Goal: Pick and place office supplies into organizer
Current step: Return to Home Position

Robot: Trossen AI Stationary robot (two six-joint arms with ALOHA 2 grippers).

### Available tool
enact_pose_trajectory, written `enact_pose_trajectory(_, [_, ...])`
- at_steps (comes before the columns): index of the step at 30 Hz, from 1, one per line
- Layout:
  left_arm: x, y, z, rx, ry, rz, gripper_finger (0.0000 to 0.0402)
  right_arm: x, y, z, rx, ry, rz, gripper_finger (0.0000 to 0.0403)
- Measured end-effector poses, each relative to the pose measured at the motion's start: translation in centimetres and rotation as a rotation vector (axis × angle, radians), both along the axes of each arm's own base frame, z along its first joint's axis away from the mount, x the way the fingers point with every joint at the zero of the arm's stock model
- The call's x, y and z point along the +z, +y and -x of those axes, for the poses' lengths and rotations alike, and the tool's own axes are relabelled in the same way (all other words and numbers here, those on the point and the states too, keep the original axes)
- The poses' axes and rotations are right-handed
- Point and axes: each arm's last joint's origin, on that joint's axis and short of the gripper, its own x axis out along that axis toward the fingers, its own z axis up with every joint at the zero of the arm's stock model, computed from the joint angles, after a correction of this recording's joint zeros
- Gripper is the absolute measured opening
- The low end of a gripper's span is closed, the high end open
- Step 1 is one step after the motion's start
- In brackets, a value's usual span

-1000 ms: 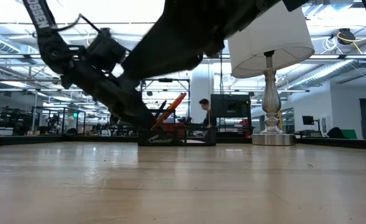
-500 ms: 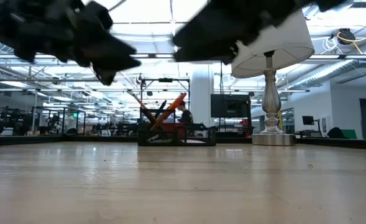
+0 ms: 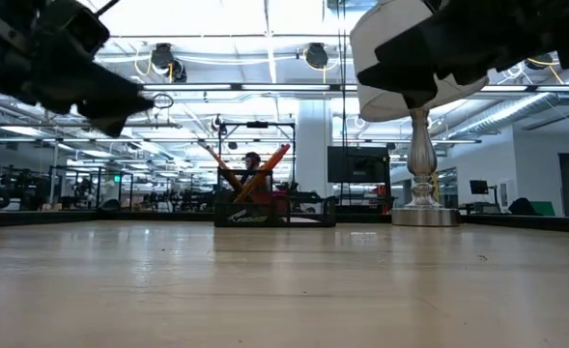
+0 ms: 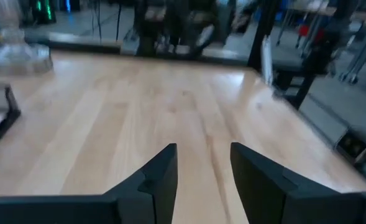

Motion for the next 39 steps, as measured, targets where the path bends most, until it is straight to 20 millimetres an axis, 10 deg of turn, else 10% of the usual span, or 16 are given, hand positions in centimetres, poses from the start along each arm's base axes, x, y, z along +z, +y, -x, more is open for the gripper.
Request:
enact_pose_trajectory(18, [3.0,2.2,4.2,0.019,-0.136,0.006,0.0154,3.7,-5.0,4.3,0.039,-0.114,0.007,0.0183])
enact_pose_trajectory(30, [3.3,3.1,7.2,0.028,-0.166,0.024,0.0154,-0.5,-7.2,10.7,0.065,-0.368,-0.050,0.0183])
enact_pose_trajectory(39, [3.2,3.5,8.3,0.078,-0.184,0.033,0.0154,-0.1,-8.2,11.6,0.068,-0.399,-0.041,0.0183])
